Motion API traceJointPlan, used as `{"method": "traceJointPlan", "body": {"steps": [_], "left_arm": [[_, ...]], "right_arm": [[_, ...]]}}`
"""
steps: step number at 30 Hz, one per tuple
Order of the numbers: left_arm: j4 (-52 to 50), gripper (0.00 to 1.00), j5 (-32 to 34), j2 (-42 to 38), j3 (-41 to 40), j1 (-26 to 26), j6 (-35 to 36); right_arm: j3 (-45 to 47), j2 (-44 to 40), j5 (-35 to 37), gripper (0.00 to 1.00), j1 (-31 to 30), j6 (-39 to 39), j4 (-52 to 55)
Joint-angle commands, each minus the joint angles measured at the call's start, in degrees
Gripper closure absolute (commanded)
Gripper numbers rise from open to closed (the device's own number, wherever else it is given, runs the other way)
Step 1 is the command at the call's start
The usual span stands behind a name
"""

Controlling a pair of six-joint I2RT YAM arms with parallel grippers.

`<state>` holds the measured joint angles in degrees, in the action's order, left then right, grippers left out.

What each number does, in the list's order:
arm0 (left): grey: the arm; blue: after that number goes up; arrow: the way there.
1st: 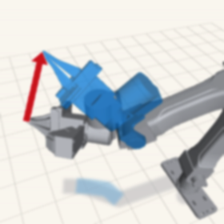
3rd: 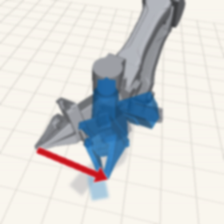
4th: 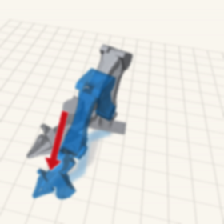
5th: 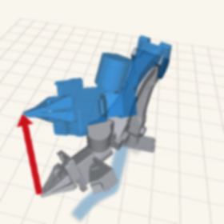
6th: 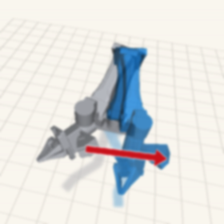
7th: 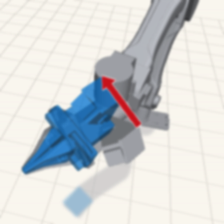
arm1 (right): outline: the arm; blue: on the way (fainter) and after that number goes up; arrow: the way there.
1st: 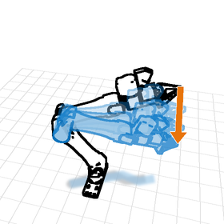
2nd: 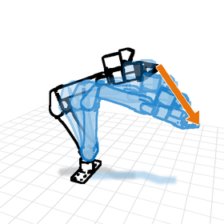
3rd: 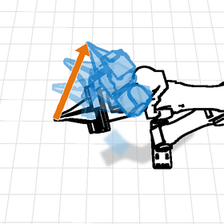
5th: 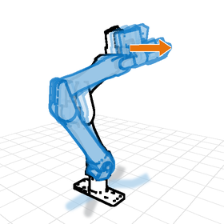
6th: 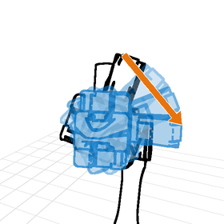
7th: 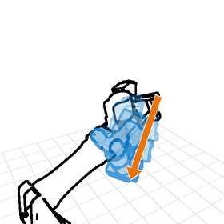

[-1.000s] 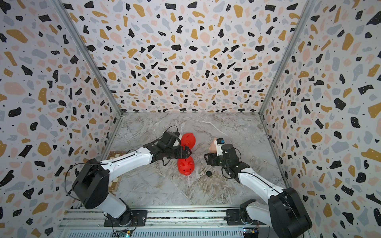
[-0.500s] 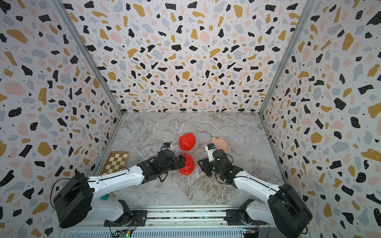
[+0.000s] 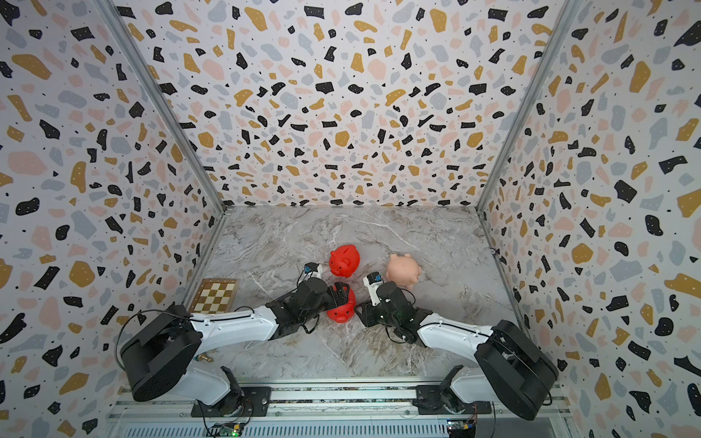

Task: Open piggy banks
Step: Adjust the piggy bank at the center of the board.

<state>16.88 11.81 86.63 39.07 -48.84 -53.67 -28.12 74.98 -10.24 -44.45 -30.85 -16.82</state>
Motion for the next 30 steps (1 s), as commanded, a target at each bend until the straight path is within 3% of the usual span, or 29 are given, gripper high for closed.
{"method": "traceJointPlan", "body": {"steps": [1, 5, 10, 17, 22, 30], "left_arm": [[5.29, 0.01, -6.42, 2.91, 4.27, -0.42, 3.21], [4.71, 0.01, -10.38, 4.95, 6.63, -0.41, 7.38], [0.62, 0.01, -8.44, 1.58, 5.61, -0.38, 11.19], [4.18, 0.01, -4.5, 0.51, 1.57, -0.45, 6.53], [4.3, 0.01, 2.25, 1.09, 2.01, -1.29, 4.02], [7.28, 0.01, 19.22, 2.29, 1.68, -6.72, -1.9]], "right_arm": [[-0.27, -2.49, 1.83, 0.62, -0.29, -0.02, 0.75], [0.14, -4.58, 4.84, 0.6, 0.94, 0.72, 4.9], [2.18, -7.05, 3.76, 0.52, 5.4, 1.05, 6.88], [2.9, -8.65, 1.38, 0.46, 11.51, 2.08, 7.19], [2.72, -9.26, 1.98, 0.44, 13.23, 2.82, 7.68], [2.96, -7.03, -0.91, 0.43, 15.05, 2.03, 5.87]]}}
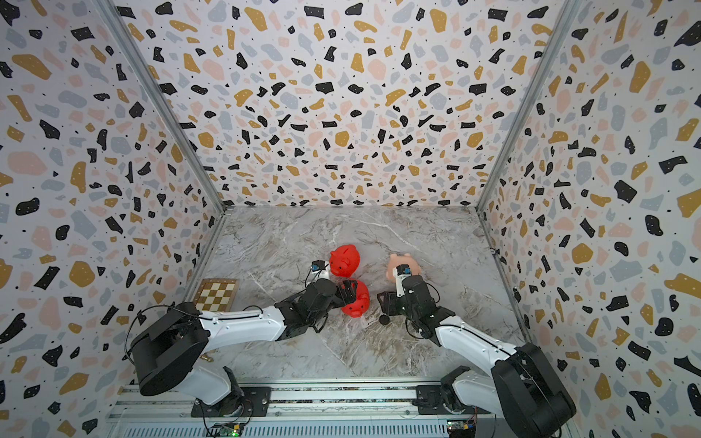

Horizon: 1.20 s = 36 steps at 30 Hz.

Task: Open piggy banks
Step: Adjust the piggy bank at the center of the board.

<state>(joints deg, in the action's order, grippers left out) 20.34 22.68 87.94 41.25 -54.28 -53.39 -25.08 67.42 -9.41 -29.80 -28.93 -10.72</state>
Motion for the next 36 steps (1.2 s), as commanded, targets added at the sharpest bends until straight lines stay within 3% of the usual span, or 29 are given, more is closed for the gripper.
{"method": "traceJointPlan", "body": {"steps": [1, 10, 14, 18, 25, 31, 36], "left_arm": [[4.15, 0.01, 8.74, 1.91, -0.18, -1.44, -2.64], [9.76, 0.01, 8.18, 8.94, 0.06, -1.59, -5.23], [16.63, 0.14, 7.91, 9.59, -3.38, -1.52, -5.24], [20.89, 0.21, 8.26, 8.82, -7.92, -1.2, -5.4], [21.36, 0.25, 9.11, 2.98, -15.61, 1.57, -7.08], [28.09, 0.35, 2.96, 2.54, -20.38, 6.63, -7.0], [38.28, 0.42, -3.92, 7.88, -22.06, 9.79, -7.82]], "right_arm": [[-0.06, 0.93, -2.35, 0.44, 0.36, -0.03, -0.61], [1.19, 1.36, -4.77, 0.44, 0.55, -1.09, -1.34], [1.87, 1.05, -5.44, 0.44, 0.54, -1.48, -1.74], [1.96, 1.22, -5.88, 0.43, 0.53, -1.8, -2.1], [0.69, 2.68, -7.48, 0.43, 0.55, -1.92, -3.49], [-0.92, 4.75, -9.8, 0.43, 0.23, -2.31, -5.18], [-2.14, 5.7, -9.64, 0.44, -0.77, -1.94, -5.19]]}}
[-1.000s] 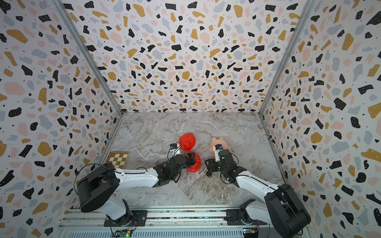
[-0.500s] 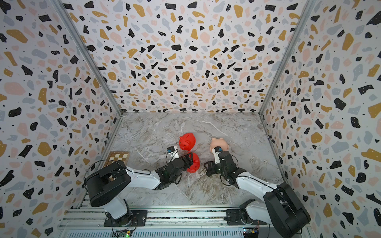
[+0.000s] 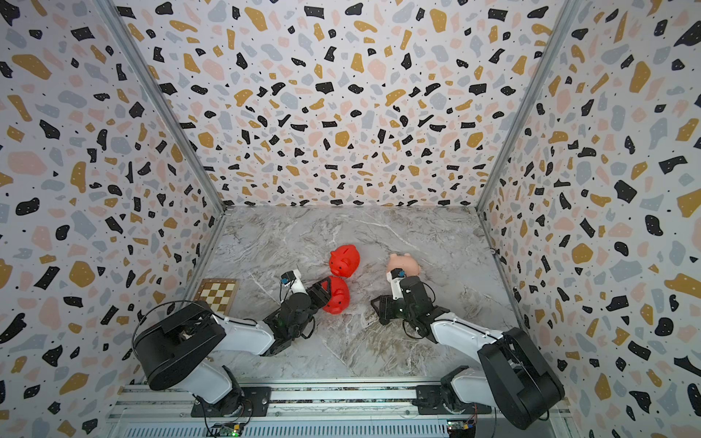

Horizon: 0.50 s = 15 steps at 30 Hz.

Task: Open piggy banks
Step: Adjust the piggy bank at the center of the board.

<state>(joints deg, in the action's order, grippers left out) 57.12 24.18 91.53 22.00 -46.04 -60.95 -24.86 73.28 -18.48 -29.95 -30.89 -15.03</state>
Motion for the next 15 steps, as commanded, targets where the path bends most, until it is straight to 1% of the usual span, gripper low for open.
{"method": "traceJointPlan", "body": {"steps": [1, 4, 7, 12, 15], "left_arm": [[4.98, 0.45, -5.94, 5.85, -3.92, 2.19, -0.9], [13.52, 0.47, -7.12, 9.77, -6.76, 3.8, -2.16], [16.39, 0.47, -8.27, 10.7, -7.93, 4.82, -2.43], [9.89, 0.37, -8.19, 5.66, -7.16, 5.05, -0.79], [2.07, 0.29, -7.53, 0.24, -5.67, 5.0, 0.83]], "right_arm": [[-2.55, -0.11, -0.44, 0.44, -0.93, 0.04, -0.87], [-3.08, 0.11, -0.07, 0.44, -1.71, 0.05, -0.63], [-3.57, 0.35, 0.46, 0.44, -2.46, 0.31, -0.55], [-4.49, 1.15, 0.55, 0.44, -2.81, 0.48, -0.53], [-4.97, 1.39, 0.47, 0.43, -2.84, 0.48, -0.51]]}}
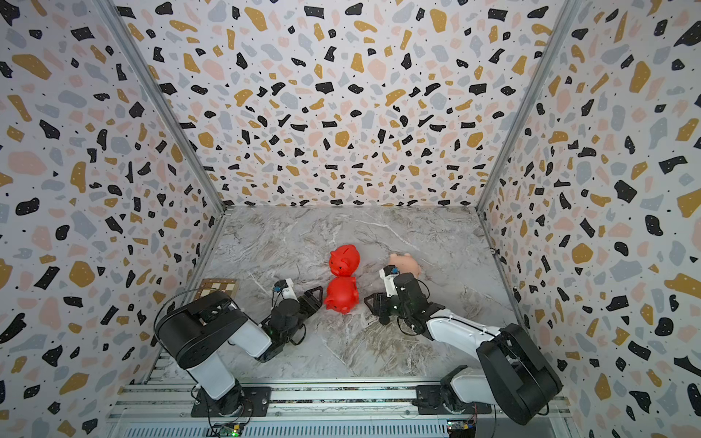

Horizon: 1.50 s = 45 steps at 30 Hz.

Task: Open piggy banks
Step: Adjust the piggy bank at the center of the board.

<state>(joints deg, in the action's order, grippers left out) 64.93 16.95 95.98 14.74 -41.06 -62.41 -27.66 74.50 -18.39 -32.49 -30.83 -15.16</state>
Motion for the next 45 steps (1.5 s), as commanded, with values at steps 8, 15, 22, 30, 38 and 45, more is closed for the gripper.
{"method": "traceJointPlan", "body": {"steps": [8, 15, 22, 30, 38, 45], "left_arm": [[-35.66, 0.01, -0.67, -15.09, 10.99, 0.02, 8.22], [-45.21, 0.01, -6.04, -14.46, 16.42, 0.06, 10.32], [-40.53, 0.01, -12.49, -10.08, 18.68, 0.1, 11.92], [-40.15, 0.01, -14.32, -7.31, 21.2, 0.06, 11.96], [-42.97, 0.01, -15.51, -7.82, 22.76, 0.84, 16.93], [-48.35, 0.01, -15.02, -11.69, 23.72, 0.99, 22.05]], "right_arm": [[-4.35, 2.74, 4.29, 0.43, -0.22, 1.78, 1.78], [-8.07, 7.5, 6.1, 0.44, -0.27, 3.6, 1.82], [-10.98, 11.48, 5.09, 0.44, -2.01, 4.62, 1.01], [-10.08, 10.71, 4.99, 0.44, -5.46, 3.11, 1.45], [-7.41, 7.07, 7.09, 0.44, -4.22, 2.88, 3.11], [-7.23, 6.23, 6.26, 0.44, -2.95, 3.26, 3.11]]}}
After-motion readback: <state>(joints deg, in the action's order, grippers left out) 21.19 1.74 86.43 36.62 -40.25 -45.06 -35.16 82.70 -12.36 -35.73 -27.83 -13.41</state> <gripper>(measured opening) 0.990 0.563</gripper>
